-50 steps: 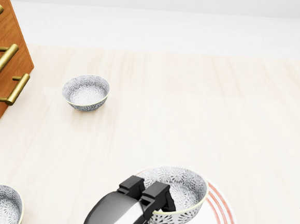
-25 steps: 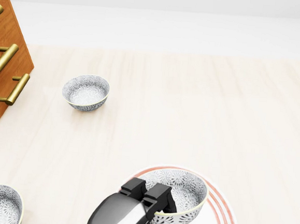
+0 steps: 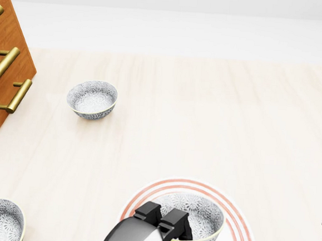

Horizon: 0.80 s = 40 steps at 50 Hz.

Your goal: Put the bowl in the middle on the plate.

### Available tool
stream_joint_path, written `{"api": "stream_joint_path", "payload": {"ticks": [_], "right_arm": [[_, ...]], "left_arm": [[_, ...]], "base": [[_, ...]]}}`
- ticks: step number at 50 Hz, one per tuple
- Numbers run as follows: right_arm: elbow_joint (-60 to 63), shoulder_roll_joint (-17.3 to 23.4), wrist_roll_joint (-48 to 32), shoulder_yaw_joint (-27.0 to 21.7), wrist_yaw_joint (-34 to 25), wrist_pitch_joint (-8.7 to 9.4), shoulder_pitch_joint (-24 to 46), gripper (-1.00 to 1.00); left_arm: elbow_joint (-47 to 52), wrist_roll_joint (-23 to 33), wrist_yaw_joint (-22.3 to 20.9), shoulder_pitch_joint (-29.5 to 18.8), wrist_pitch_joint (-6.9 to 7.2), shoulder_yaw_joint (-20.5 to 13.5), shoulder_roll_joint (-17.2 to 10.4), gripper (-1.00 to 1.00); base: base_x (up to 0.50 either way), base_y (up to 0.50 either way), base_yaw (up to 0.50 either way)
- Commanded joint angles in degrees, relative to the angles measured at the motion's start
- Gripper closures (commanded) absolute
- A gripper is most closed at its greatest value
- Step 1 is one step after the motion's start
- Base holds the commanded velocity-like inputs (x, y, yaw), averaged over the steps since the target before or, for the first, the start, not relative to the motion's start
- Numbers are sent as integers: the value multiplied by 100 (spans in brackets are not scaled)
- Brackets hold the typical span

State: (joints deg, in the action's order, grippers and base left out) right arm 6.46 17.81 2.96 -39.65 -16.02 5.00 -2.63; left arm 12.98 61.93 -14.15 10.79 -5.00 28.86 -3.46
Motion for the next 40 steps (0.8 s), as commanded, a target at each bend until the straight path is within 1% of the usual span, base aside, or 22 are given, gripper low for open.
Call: {"api": "stream_joint_path", "payload": {"ticks": [1,6,7,10,17,19,20,27,36,37,38,39,40], "right_arm": [[40,9,8,6,1,0,-14,-100],[-4,2,-6,-2,-11,0,0,-100],[190,-5,16,-28,-26,0,-41,-100],[1,-18,-24,12,-2,0,8,-100],[-10,-9,-14,22,6,0,3,-100],[187,-5,12,-16,-21,0,-33,-100],[1,-9,-10,-8,-21,0,-4,-100],[242,-18,-6,-50,-44,0,-30,-100],[35,0,-23,-23,-29,0,0,-100],[0,4,-22,-22,-24,0,4,-100],[-5,7,-19,-19,-21,0,3,-100],[41,8,-15,-18,-16,0,-3,-100],[57,7,-11,-22,-21,0,-10,-100]], "left_arm": [[-32,260,149,2,0,32,-6,100],[-14,252,138,7,0,39,5,100],[-3,248,131,-4,0,43,23,100],[5,234,128,-21,0,36,31,100],[-71,185,199,-60,0,-19,50,100],[-219,183,308,-70,0,-30,35,100],[-246,189,325,-73,0,-35,35,100],[-177,147,250,-90,0,-102,66,100],[-166,145,286,-97,0,-115,94,100],[-193,137,302,-108,0,-122,94,84],[-211,134,301,-113,0,-123,88,85],[-154,135,271,-111,0,-126,97,96],[-145,140,258,-110,0,-124,98,94]], "base": [[0,0,0],[0,0,0],[0,0,0],[0,0,0],[0,0,0],[0,0,0],[0,0,0],[0,0,0],[0,0,0],[0,0,0],[0,0,0],[0,0,0],[0,0,0]]}}
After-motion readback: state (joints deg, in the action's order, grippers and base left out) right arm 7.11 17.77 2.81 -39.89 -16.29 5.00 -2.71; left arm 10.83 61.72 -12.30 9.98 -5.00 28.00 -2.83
